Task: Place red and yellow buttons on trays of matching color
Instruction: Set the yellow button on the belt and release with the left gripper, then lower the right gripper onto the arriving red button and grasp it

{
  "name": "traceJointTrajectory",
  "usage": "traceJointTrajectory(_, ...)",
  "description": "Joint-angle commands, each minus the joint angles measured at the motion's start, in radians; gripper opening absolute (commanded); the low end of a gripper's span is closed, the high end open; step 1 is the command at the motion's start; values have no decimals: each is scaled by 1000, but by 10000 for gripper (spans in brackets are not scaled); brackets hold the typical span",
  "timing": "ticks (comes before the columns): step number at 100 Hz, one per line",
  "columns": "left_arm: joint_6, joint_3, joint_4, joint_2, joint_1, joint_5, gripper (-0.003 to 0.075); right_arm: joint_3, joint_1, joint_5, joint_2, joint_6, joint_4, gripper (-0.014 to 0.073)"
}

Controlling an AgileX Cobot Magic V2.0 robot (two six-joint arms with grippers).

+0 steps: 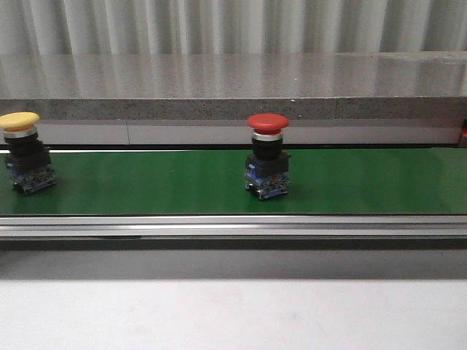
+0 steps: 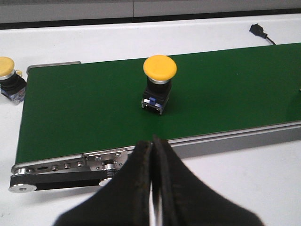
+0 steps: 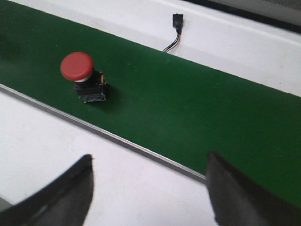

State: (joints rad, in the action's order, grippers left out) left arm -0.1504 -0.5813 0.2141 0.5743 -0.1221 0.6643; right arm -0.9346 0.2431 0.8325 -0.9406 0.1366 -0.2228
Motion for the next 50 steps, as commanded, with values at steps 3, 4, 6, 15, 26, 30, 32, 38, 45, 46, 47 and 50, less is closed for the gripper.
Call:
traceJointTrajectory(3,0,-30,19,1,-8,-59,-20,-83,16,-13,-80,9,-19,664)
traceJointTrajectory(4,0,-30,19,1,-8,-59,-20,-90,19,-9,-86,9,-19,664)
traceJointTrajectory(6,0,-30,19,1,-8,-59,-20,-101,21,-5,-104,9,-20,661)
traceJointTrajectory(15,0,-30,19,1,-8,-59,-20,-146,38,27,-183,9,-22,656)
traceJointTrajectory(26,0,-30,19,1,-8,-58,-20,-209,57,78,-272,9,-28,656)
traceJointTrajectory(30,0,-30,19,1,-8,-58,-20,-231,66,95,-306,9,-29,656)
traceJointTrajectory(32,0,-30,19,1,-8,-58,-20,-241,71,102,-321,9,-30,656)
traceJointTrajectory(38,0,-30,19,1,-8,-58,-20,-266,83,119,-366,9,-30,656)
traceJointTrajectory(45,0,-30,19,1,-8,-58,-20,-294,93,137,-412,10,-30,656)
traceJointTrajectory(46,0,-30,19,1,-8,-58,-20,-298,95,139,-417,10,-30,656)
traceJointTrajectory(47,0,-30,19,1,-8,-58,-20,-301,95,142,-421,11,-30,656)
traceJointTrajectory(50,0,-30,19,1,-8,-58,-20,-310,97,146,-443,14,-30,656)
